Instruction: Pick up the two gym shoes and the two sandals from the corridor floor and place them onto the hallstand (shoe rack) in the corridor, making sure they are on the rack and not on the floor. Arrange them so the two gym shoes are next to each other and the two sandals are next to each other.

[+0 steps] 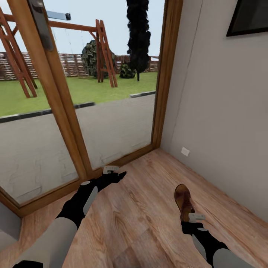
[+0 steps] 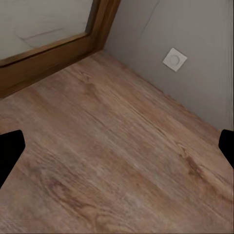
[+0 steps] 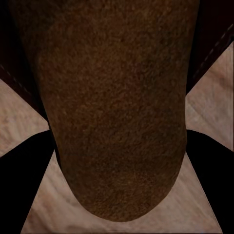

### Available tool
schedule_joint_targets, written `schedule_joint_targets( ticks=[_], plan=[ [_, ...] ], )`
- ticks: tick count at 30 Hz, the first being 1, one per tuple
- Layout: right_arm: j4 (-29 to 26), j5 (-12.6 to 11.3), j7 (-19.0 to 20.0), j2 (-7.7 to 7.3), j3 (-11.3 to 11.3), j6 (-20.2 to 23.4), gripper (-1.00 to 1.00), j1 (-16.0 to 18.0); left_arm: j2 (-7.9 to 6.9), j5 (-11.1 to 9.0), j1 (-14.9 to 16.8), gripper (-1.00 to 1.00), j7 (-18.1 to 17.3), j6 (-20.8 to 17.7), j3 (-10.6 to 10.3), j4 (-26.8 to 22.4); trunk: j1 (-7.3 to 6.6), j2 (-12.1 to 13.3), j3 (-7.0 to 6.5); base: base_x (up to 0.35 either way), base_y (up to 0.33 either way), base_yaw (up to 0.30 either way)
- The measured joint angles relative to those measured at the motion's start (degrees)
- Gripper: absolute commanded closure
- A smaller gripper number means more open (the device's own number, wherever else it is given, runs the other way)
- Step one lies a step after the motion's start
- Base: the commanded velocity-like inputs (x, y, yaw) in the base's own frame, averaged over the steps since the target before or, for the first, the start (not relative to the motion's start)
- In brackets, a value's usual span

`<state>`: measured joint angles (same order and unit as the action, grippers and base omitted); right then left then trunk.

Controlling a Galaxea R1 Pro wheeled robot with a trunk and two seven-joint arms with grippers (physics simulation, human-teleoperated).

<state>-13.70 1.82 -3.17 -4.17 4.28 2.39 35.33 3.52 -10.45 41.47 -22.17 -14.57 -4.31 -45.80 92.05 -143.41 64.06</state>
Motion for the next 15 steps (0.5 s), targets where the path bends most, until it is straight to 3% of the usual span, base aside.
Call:
schedule_joint_targets(
  ticks=[12,15],
  plan=[
    [0.0,-0.01,0.0,0.0,0.0,0.0,1.0,-0.01,0.07,-0.02,0.0,-1.0,-0.03,-0.01,0.0,-0.01,0.0,0.0,-0.27,0.0,0.0,-0.298],
    [-0.01,0.01,-0.01,0.0,-0.01,0.0,1.0,0.0,0.07,-0.01,0.0,-1.0,-0.03,0.0,0.0,-0.01,-0.08,0.03,-1.0,0.0,0.0,-0.298]
  ],
)
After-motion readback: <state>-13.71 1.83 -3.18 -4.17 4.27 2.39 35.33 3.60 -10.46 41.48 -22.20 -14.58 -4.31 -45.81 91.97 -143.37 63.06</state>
